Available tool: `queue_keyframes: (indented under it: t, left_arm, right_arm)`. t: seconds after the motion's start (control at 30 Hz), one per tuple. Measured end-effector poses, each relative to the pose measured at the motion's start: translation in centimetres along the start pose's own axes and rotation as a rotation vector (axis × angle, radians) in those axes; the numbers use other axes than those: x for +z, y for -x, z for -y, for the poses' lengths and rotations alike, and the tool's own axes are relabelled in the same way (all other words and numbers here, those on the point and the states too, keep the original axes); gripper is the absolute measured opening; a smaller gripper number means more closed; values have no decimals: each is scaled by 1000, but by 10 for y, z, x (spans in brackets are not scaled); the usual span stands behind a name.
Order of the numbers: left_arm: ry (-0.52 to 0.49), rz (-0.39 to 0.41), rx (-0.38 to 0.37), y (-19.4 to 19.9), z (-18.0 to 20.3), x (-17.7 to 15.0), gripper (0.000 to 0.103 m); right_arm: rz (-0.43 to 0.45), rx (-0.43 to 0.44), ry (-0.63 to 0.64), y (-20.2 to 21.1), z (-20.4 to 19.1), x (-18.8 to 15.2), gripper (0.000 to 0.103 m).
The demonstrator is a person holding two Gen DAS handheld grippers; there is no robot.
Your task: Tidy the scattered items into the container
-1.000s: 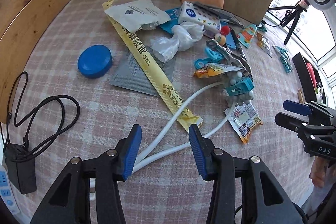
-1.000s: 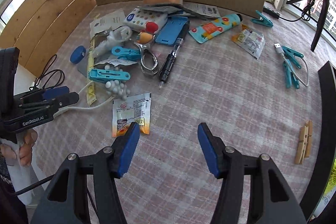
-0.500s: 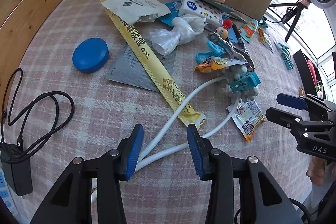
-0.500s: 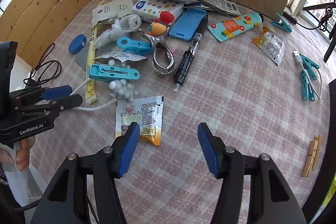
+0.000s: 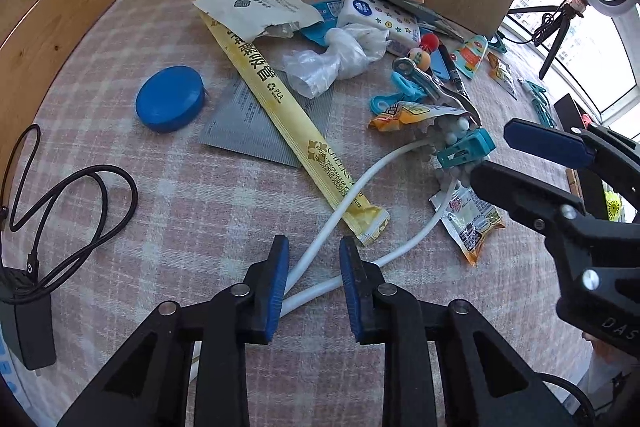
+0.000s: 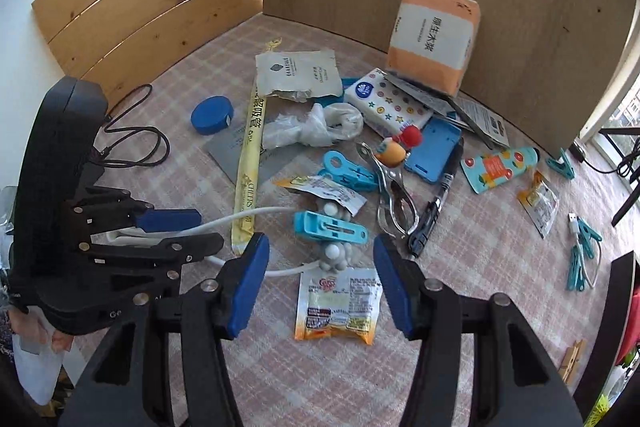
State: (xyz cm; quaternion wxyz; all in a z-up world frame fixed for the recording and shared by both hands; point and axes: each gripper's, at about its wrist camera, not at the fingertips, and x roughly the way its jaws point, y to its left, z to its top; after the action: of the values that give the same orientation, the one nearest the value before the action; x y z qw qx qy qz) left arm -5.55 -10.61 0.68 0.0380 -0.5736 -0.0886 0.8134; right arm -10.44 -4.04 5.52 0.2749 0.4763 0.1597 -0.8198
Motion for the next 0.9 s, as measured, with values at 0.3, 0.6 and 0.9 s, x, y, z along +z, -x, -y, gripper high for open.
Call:
queue_keyframes:
  t: [0.3,0.6,0.9]
  left_arm:
    - [1,10,1,-1,-2,-1,18]
    - [-14,23,14,0,2,-3,17]
    - [-42,11,16,-1,7,0,13]
  right_arm:
    - [7,-83,25,-16,-4,10,23]
    - [29,4,-100,-6,24,6,17]
    - [32,54,-101,4,28,8,17]
